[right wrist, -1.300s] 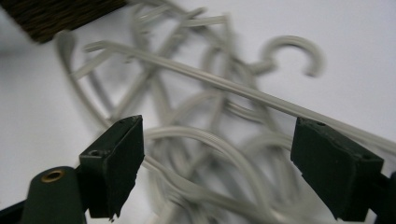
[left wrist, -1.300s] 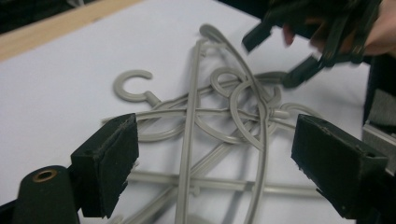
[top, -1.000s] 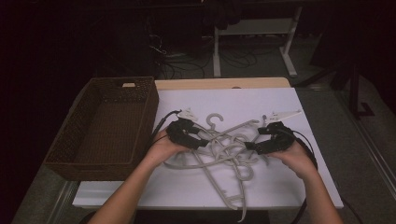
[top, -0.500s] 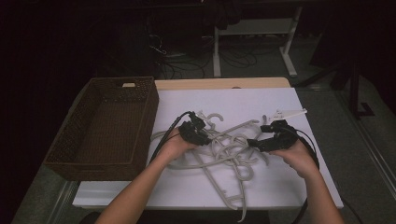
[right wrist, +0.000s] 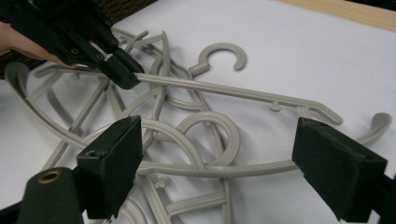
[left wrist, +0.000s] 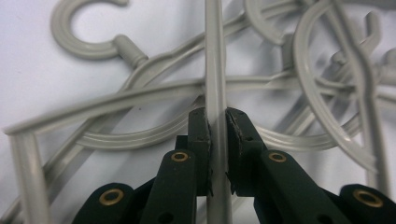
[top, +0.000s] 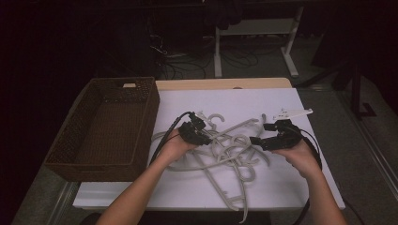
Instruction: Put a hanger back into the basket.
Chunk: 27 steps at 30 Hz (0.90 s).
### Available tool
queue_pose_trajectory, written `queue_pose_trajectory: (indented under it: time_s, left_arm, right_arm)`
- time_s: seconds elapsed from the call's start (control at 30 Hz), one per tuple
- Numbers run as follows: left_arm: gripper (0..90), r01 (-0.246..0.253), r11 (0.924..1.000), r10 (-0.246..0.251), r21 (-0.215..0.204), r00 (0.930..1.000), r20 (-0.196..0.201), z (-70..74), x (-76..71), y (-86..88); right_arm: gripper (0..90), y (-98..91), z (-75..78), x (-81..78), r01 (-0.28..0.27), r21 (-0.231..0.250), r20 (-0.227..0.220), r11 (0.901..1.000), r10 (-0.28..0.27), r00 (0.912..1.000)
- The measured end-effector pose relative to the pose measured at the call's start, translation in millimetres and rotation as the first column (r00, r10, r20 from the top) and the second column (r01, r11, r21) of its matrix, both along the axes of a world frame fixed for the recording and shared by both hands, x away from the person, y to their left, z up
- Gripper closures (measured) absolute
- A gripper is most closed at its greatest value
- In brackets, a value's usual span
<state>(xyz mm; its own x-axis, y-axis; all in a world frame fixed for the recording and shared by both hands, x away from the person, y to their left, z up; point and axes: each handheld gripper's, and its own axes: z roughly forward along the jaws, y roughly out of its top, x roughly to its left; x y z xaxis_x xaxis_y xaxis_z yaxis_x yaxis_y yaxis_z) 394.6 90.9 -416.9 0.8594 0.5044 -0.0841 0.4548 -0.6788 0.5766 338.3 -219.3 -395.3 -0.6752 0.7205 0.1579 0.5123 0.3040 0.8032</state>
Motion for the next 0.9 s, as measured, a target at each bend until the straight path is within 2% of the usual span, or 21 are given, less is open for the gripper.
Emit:
queue_pose_trajectory:
  time_s: [0.1,0.17,0.2,0.23,0.27,0.33,0.37,0.4,0.43,0.47,0.5,0.53,0.57,0.6,0.67,0.73,0.9]
  left_arm:
    - [81.2,-0.005,0.9999,0.005,-0.011,0.9999,0.013,5.4,-1.6,4.6]
    - [81.3,-0.030,0.9985,0.031,-0.046,0.9994,0.013,11.5,-1.7,15.6]
    - [81.3,-0.030,0.9985,0.031,-0.046,0.9994,0.013,11.5,-1.7,15.6]
    - [81.3,-0.041,0.9972,0.042,-0.063,0.9991,0.013,13.1,-1.0,20.0]
    - [81.4,-0.072,0.9929,0.074,-0.095,0.9972,0.014,16.3,0.7,29.5]
    - [81.4,-0.110,0.9865,0.114,-0.121,0.9932,0.026,19.1,2.4,39.2]
    - [81.5,-0.110,0.9865,0.114,-0.121,0.9932,0.026,19.1,2.4,39.2]
    - [81.5,-0.127,0.9824,0.132,-0.137,0.9909,0.027,20.3,3.7,44.5]
    - [81.5,-0.148,0.9775,0.154,-0.150,0.9877,0.026,20.6,5.0,49.3]
    - [81.4,-0.197,0.9678,0.204,-0.156,0.9787,0.027,20.0,7.2,58.1]
    - [81.4,-0.197,0.9678,0.204,-0.156,0.9787,0.027,20.0,7.2,58.1]
    - [81.4,-0.245,0.9574,0.250,-0.153,0.9682,0.013,16.3,8.8,65.1]
    - [81.3,-0.266,0.9516,0.271,-0.153,0.9627,0.006,13.5,8.9,67.2]
    - [81.3,-0.266,0.9516,0.271,-0.153,0.9627,0.006,13.5,8.9,67.2]
    - [81.1,-0.298,0.9452,0.300,-0.133,0.9540,-0.011,4.3,8.3,69.6]
    - [80.8,-0.310,0.9440,0.310,-0.114,0.9506,-0.019,-1.8,8.2,69.6]
    - [76.8,-0.320,0.9436,0.320,-0.084,0.9472,-0.011,-9.4,7.9,69.6]
  right_arm:
    - [16.1,-1.0,1.5,-0.3,0.005,0.004,0.007,1.0000,-0.005,1.0000]
    - [16.2,-1.4,1.8,-0.6,0.006,0.006,0.007,1.0000,-0.006,1.0000]
    - [16.1,-1.5,1.8,-0.6,0.008,0.004,0.007,1.0000,-0.008,0.9999]
    - [16.1,-1.5,1.8,-0.6,0.008,0.004,0.007,1.0000,-0.008,0.9999]
    - [16.2,-1.7,1.4,-0.4,0.010,0.004,0.002,0.9999,-0.010,0.9999]
    - [16.1,-1.6,1.1,0.0,0.011,0.003,0.002,0.9999,-0.011,0.9999]
    - [16.2,-1.5,0.9,0.2,0.012,0.002,0.002,0.9999,-0.012,0.9999]
    - [16.2,-1.4,0.9,0.3,0.012,0.001,0.003,0.9999,-0.012,0.9999]
    - [16.2,-1.4,0.9,0.3,0.012,0.001,0.003,0.9999,-0.012,0.9999]
    - [16.2,-0.9,0.2,0.6,0.009,-0.002,0.003,1.0000,-0.009,1.0000]
    - [16.2,-0.9,0.2,0.6,0.009,-0.002,0.003,1.0000,-0.009,1.0000]
    - [16.2,-0.2,-0.4,0.8,0.009,-0.006,0.000,0.9999,-0.009,1.0000]
    - [16.2,0.2,-0.8,0.9,0.007,-0.009,-0.001,0.9999,-0.007,1.0000]
    - [16.2,0.4,-1.1,1.0,0.006,-0.012,-0.002,0.9999,-0.006,1.0000]
    - [16.2,0.6,-1.7,1.2,0.006,-0.014,-0.003,0.9999,-0.006,1.0000]
    - [16.2,0.5,-1.6,1.0,0.006,-0.014,-0.003,0.9999,-0.006,1.0000]
    - [16.1,-0.1,-1.4,0.9,0.008,-0.011,-0.003,0.9999,-0.008,1.0000]
